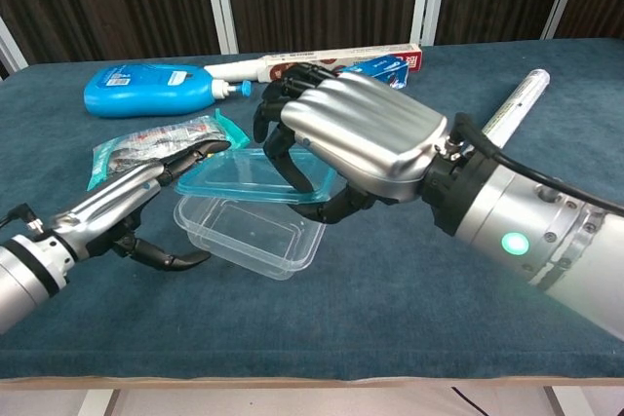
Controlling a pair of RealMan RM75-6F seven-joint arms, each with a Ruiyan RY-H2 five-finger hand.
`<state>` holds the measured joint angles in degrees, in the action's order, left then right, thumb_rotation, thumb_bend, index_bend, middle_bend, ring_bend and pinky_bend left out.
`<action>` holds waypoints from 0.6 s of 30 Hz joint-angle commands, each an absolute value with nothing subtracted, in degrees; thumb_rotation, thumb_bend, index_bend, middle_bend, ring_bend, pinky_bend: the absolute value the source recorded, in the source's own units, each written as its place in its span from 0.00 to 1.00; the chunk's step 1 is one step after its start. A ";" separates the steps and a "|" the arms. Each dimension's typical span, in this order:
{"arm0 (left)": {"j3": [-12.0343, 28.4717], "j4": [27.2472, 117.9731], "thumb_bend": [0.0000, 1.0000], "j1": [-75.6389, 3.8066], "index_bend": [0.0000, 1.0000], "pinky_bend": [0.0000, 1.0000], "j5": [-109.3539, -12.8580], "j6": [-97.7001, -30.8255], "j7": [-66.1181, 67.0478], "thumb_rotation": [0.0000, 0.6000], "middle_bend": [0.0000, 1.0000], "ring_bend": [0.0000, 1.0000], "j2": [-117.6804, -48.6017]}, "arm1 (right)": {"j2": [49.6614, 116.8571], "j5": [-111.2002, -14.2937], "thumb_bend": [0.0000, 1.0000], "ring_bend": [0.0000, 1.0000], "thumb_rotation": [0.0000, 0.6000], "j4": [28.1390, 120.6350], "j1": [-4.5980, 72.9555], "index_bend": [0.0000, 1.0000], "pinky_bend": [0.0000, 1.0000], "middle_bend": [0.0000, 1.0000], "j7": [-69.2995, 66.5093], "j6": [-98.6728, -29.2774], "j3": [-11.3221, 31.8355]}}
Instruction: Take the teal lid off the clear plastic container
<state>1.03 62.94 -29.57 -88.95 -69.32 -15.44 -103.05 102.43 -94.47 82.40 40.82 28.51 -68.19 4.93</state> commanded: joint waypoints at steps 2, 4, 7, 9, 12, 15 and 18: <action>2.41 62.03 0.30 -29.44 0.00 0.00 -87.60 -69.20 -18.87 1.00 0.00 0.00 -102.35 | 101.39 -94.55 0.50 0.11 1.00 83.41 40.60 0.86 0.09 0.28 28.43 -68.47 5.26; 2.90 60.78 0.30 -29.51 0.00 0.00 -87.14 -69.01 -20.57 1.00 0.00 0.00 -102.28 | 100.91 -94.51 0.50 0.11 1.00 83.86 40.44 0.86 0.09 0.28 28.16 -68.60 5.33; 3.75 58.65 0.30 -29.73 0.00 0.00 -86.77 -69.25 -22.49 1.00 0.00 0.00 -102.44 | 99.89 -94.78 0.50 0.11 1.00 84.79 40.41 0.86 0.09 0.28 28.17 -68.89 5.71; 4.05 57.53 0.30 -29.58 0.00 0.00 -86.53 -69.60 -22.99 1.00 0.00 0.00 -102.38 | 99.07 -94.93 0.50 0.11 1.00 85.43 40.25 0.86 0.09 0.28 28.39 -69.20 5.89; 4.33 56.74 0.30 -29.01 0.00 0.00 -86.58 -71.00 -23.07 1.00 0.00 0.00 -100.88 | 96.95 -95.19 0.50 0.11 1.00 86.79 39.56 0.86 0.09 0.28 29.02 -70.12 6.00; 4.55 57.06 0.32 -27.97 0.00 0.00 -86.56 -72.82 -22.84 1.00 0.00 0.00 -97.97 | 93.22 -96.10 0.50 0.11 1.00 87.67 38.22 0.86 0.09 0.28 29.31 -72.16 5.77; 4.37 57.60 0.33 -26.48 0.00 0.00 -86.76 -74.99 -22.46 1.00 0.00 0.00 -94.41 | 88.88 -95.84 0.50 0.11 1.00 87.47 36.16 0.86 0.09 0.28 27.77 -74.02 5.17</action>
<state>4.39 57.24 -27.61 -86.67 -73.48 -22.77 -96.46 91.80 -95.76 87.28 37.84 28.73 -72.38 5.64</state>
